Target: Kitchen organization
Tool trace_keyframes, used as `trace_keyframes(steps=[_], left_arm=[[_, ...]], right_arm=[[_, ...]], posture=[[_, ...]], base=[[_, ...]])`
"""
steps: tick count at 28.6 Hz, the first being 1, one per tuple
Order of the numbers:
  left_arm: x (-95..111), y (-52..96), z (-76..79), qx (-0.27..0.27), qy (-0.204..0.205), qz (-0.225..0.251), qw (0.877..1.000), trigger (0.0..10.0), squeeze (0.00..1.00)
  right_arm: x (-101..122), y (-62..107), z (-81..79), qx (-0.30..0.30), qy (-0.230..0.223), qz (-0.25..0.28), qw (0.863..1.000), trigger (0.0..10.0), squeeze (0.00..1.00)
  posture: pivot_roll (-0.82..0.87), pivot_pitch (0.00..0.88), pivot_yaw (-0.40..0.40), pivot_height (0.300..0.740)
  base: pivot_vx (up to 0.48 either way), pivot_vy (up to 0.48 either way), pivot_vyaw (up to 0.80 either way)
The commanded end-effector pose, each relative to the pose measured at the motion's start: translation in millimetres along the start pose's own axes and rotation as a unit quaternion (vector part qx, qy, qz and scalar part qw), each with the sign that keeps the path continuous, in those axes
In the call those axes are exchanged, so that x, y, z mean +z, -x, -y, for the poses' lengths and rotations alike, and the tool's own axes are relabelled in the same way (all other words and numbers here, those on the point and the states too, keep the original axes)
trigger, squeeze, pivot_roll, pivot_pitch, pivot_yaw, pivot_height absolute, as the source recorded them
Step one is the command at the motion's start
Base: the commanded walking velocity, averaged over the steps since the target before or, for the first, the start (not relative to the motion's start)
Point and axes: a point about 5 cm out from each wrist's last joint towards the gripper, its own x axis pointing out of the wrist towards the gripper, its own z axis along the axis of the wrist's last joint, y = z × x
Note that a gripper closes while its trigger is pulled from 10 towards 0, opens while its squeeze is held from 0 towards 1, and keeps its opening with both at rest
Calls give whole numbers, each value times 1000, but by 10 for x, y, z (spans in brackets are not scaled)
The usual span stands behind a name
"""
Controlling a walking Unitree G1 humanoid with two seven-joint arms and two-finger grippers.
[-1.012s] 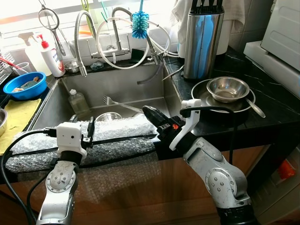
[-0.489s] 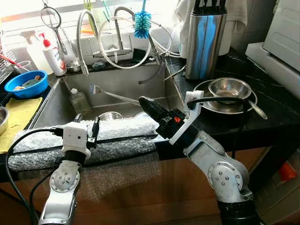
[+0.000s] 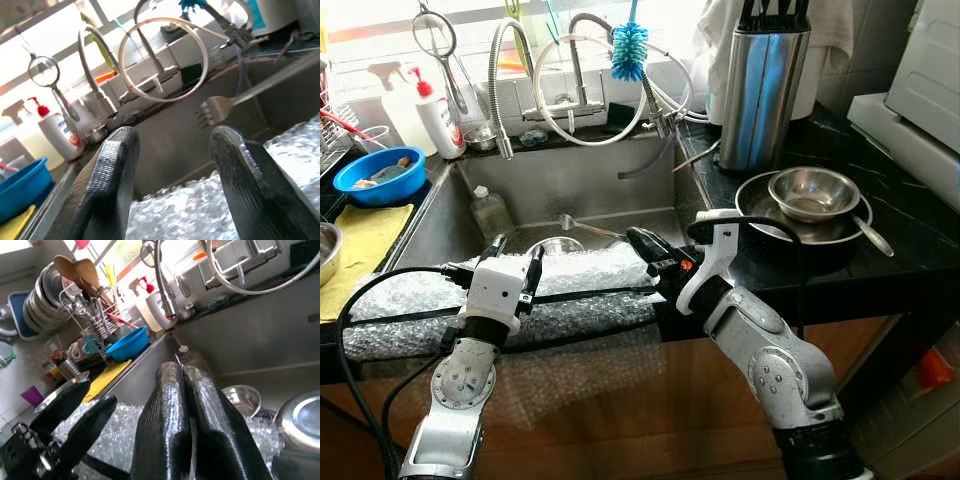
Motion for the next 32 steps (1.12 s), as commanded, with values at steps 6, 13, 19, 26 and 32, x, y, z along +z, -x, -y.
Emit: trace_keyframes(steps=[6, 13, 19, 26, 32], left_arm=[[202, -83, 33, -30, -55, 52, 997, 10000, 0], [241, -105, 74, -39, -66, 62, 995, 10000, 0], [270, -121, 80, -43, -81, 72, 993, 10000, 0], [289, -132, 91, -50, -94, 78, 991, 10000, 0], [304, -141, 93, -46, -102, 83, 990, 10000, 0]], right_arm=[[162, -107, -92, 26, -34, 45, 998, 10000, 0], [173, -109, -147, 55, -47, 39, 997, 10000, 0], [98, -66, -249, 101, -61, 23, 993, 10000, 0], [104, -59, -305, 126, -66, 20, 990, 10000, 0], [88, -51, -322, 134, -60, 10, 989, 10000, 0]], posture=[[-65, 0, 86, 740], [-67, 0, 85, 740], [-67, 0, 88, 740], [-66, 0, 86, 740], [-66, 0, 83, 740]], base=[[0, 0, 0], [0, 0, 0], [0, 0, 0], [0, 0, 0], [0, 0, 0]])
